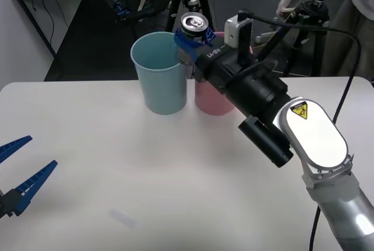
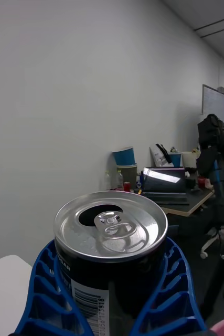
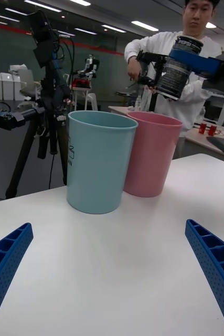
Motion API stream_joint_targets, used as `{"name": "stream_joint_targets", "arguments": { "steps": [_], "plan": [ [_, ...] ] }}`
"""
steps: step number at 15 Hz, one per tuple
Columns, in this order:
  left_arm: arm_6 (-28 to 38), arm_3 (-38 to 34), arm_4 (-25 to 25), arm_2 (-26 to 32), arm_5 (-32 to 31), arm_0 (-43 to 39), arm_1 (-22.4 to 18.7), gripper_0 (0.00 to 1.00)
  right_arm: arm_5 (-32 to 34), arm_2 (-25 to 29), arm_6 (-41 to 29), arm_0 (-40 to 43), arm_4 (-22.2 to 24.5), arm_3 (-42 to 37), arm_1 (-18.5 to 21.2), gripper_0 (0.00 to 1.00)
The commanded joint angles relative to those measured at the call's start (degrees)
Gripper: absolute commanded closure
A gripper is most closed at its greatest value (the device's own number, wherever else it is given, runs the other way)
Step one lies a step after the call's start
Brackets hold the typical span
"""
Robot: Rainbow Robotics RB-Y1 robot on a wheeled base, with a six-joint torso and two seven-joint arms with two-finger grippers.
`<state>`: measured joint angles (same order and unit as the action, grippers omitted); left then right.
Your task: Grasp the object on the table and drop it into the matching bin: aluminum can to the light blue bin, PET bottle to the pink bin.
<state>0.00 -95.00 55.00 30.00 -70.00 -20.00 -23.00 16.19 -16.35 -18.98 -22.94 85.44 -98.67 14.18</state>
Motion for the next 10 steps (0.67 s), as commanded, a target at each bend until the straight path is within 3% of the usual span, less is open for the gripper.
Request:
{"name": "stream_joint_targets", "arguments": {
  "steps": [1,10],
  "plan": [
    [0.00,0.00,0.00,0.00,0.00,0.00,0.00,0.00,-1.52,-0.09,0.08,-7.12,0.07,8.67,-2.75,1.00],
    [0.00,0.00,0.00,0.00,0.00,0.00,0.00,0.00,-11.18,-5.19,-1.06,-26.37,-0.72,34.69,-5.65,1.00]
  ]
}}
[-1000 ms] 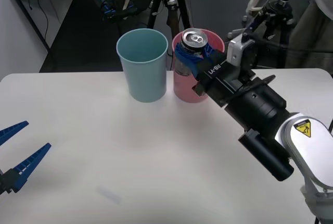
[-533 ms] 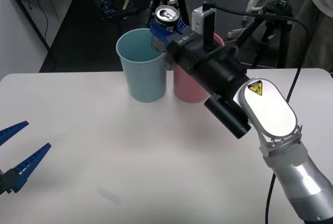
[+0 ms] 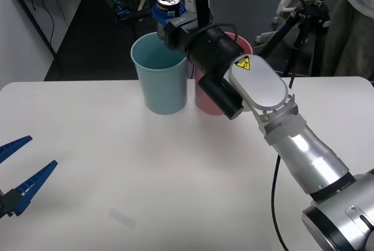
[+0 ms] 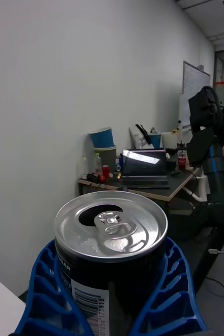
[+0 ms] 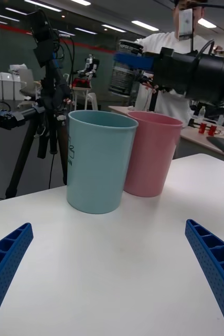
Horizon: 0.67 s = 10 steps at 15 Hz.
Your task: Grasp the object on the table and drop it into the matching bin: aluminum can to the light blue bin, PET bottle to the pink bin.
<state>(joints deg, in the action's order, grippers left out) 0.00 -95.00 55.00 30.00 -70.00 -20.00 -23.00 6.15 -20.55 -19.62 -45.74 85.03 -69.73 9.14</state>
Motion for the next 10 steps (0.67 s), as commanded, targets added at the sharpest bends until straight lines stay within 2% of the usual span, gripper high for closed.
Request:
{"name": "stream_joint_targets", "arguments": {
  "steps": [1,3,7,8,9,10],
  "plan": [
    [0.00,0.00,0.00,0.00,0.00,0.00,0.00,0.00,-1.14,-0.99,-0.42,-4.54,-0.31,7.59,-1.15,1.00],
    [0.00,0.00,0.00,0.00,0.00,0.00,0.00,0.00,-1.32,-0.99,-0.42,-7.00,-0.22,11.98,-2.38,1.00],
    [0.00,0.00,0.00,0.00,0.00,0.00,0.00,0.00,-1.23,-1.78,-0.42,-7.17,-0.22,12.60,-2.73,1.00],
    [0.00,0.00,0.00,0.00,0.00,0.00,0.00,0.00,-1.32,-1.78,-0.24,-7.17,-0.22,12.60,-2.73,0.82],
    [0.00,0.00,0.00,0.00,0.00,0.00,0.00,0.00,-1.32,-1.78,-0.24,-7.17,-0.31,12.51,-2.64,0.04],
    [0.00,0.00,0.00,0.00,0.00,0.00,0.00,0.00,-1.23,-1.78,0.02,-7.26,-0.31,12.42,-2.73,0.00]
  ]
}}
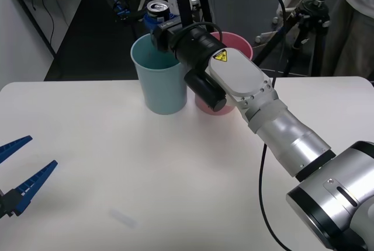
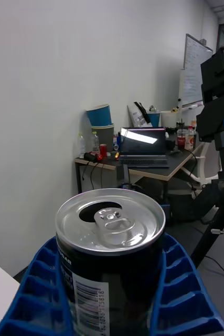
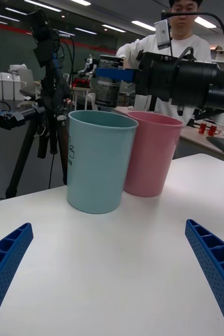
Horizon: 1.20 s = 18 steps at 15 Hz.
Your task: Grasp the object on the table and drop it into the matching bin: aluminum can to the light blue bin, PET bottle to the pink bin.
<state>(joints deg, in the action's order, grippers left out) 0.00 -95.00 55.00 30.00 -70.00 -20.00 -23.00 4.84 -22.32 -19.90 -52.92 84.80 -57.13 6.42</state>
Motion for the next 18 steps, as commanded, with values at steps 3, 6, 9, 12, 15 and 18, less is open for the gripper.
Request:
{"name": "stream_joint_targets", "arguments": {
  "steps": [3,6,9,12,15,18],
  "plan": [
    [0.00,0.00,0.00,0.00,0.00,0.00,0.00,0.00,0.08,0.00,0.74,-0.08,-0.07,-0.35,0.00,0.00],
    [0.00,0.00,0.00,0.00,0.00,0.00,0.00,0.00,0.08,-0.09,0.74,-0.08,-0.16,-0.61,0.00,0.00],
    [0.00,0.00,0.00,0.00,0.00,0.00,0.00,0.00,0.08,-0.18,0.74,0.01,-0.25,-0.70,0.00,0.00],
    [0.00,0.00,0.00,0.00,0.00,0.00,0.00,0.00,0.26,-0.18,0.92,0.27,-0.25,-1.31,0.17,0.00],
    [0.00,0.00,0.00,0.00,0.00,0.00,0.00,0.00,0.70,-0.18,1.01,3.96,-0.25,-7.03,1.75,0.00],
    [0.00,0.00,0.00,0.00,0.00,0.00,0.00,0.00,3.42,-0.18,1.01,12.05,0.02,-18.89,5.01,0.00]
  ]
}}
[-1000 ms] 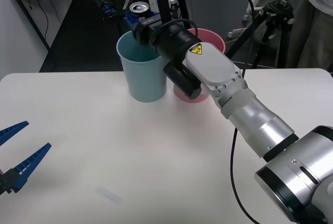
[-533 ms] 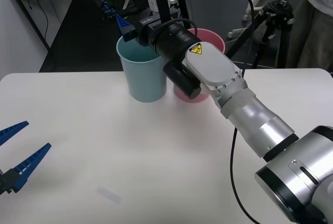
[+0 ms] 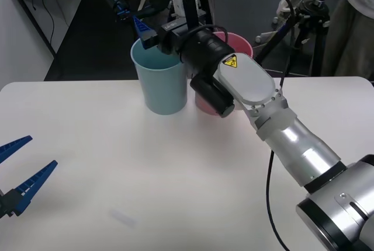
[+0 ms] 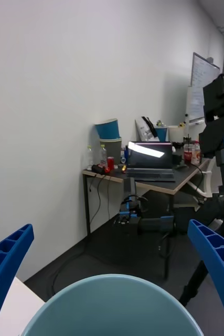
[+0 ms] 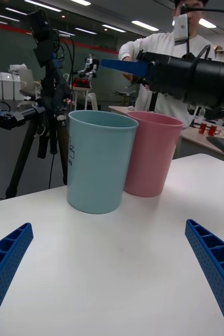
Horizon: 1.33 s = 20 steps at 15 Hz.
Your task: Grasp the object on the table and drop it into the matching bin: aluminum can to the light blue bin, PET bottle to the pink bin.
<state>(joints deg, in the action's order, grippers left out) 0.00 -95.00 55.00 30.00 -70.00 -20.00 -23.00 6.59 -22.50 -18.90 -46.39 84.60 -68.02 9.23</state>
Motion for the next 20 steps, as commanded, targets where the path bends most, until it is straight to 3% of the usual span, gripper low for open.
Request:
{"name": "stream_joint_targets", "arguments": {
  "steps": [1,6,8,15,17,20],
  "plan": [
    [0.00,0.00,0.00,0.00,0.00,0.00,0.00,0.00,2.64,0.00,0.01,8.25,0.22,-11.78,3.42,0.00],
    [0.00,0.00,0.00,0.00,0.00,0.00,0.00,0.00,6.51,0.26,0.45,22.84,-4.18,-30.24,12.39,0.00],
    [0.00,0.00,0.00,0.00,0.00,0.00,0.00,0.00,10.20,2.90,0.97,29.51,-5.76,-36.04,16.34,0.00],
    [0.00,0.00,0.00,0.00,0.00,0.00,0.00,0.00,33.31,22.67,5.10,46.57,-6.11,-41.22,16.61,0.00],
    [0.00,0.00,0.00,0.00,0.00,0.00,0.00,0.00,37.97,28.21,9.41,50.78,-8.66,-41.22,16.34,0.00],
    [0.00,0.00,0.00,0.00,0.00,0.00,0.00,0.00,44.21,34.89,10.03,56.67,-11.91,-41.22,16.34,0.00]
  ]
}}
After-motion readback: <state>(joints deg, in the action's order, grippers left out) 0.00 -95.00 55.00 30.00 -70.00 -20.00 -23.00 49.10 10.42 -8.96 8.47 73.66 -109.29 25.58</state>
